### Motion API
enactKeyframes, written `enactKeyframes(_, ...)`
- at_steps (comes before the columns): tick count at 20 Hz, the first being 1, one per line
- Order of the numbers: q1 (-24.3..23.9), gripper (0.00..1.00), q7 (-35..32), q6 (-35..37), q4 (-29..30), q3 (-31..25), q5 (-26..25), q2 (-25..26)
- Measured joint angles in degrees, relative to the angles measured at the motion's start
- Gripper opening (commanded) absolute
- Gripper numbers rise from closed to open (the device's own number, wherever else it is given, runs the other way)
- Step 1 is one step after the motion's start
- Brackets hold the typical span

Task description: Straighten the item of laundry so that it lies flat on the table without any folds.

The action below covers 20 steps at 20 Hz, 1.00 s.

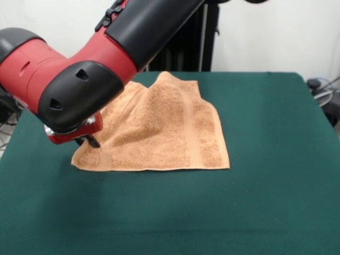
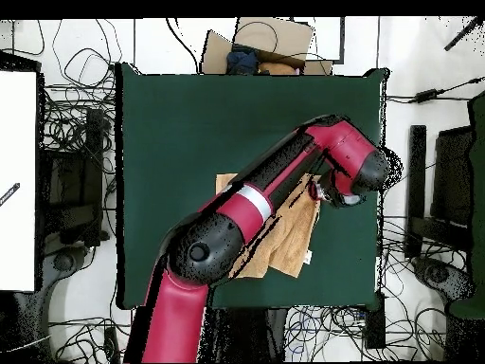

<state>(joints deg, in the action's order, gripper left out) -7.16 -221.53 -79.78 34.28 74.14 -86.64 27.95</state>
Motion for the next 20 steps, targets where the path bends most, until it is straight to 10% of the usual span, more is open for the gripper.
enactKeyframes(20, -1.6, 0.0, -0.5, -1.6, -5.9, 5.3, -0.5, 1.9)
